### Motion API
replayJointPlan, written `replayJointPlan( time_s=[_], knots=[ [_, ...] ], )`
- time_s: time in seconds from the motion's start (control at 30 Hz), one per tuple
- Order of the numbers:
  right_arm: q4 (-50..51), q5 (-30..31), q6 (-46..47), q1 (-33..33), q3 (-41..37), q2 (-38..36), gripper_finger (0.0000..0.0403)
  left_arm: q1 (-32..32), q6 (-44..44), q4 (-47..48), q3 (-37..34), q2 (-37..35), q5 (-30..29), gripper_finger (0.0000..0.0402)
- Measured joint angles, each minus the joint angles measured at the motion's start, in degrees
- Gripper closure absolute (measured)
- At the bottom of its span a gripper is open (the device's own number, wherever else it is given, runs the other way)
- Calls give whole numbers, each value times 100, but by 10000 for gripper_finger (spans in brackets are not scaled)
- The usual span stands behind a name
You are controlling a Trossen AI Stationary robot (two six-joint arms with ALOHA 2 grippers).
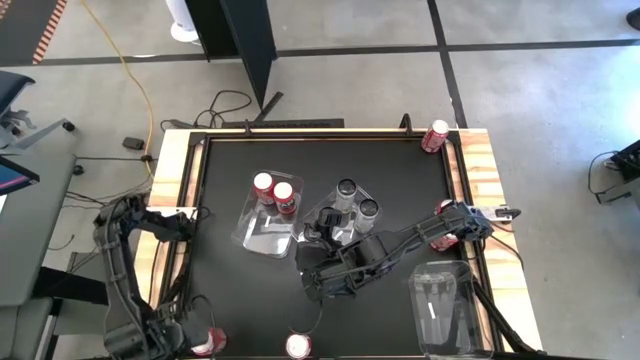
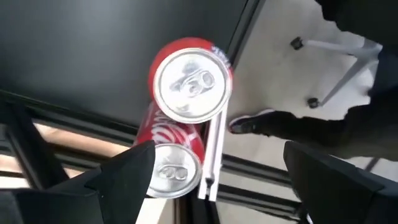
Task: Sort soda cans
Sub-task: Put the orange soda can into the left transparent bin
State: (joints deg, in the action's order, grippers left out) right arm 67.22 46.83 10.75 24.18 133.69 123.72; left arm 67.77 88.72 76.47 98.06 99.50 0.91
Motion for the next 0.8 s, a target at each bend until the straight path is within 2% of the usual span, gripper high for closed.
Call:
replayJointPlan(
  time_s=[0.53, 0.8],
  knots=[
    [2, 1, 34, -76, 0, 0, 86, 125, -1240, 379, 1, 560, -735, 50],
    [4, 0, 34, -70, 0, 0, 86, 168, -1271, 451, 0, 651, -956, 50]
  ],
)
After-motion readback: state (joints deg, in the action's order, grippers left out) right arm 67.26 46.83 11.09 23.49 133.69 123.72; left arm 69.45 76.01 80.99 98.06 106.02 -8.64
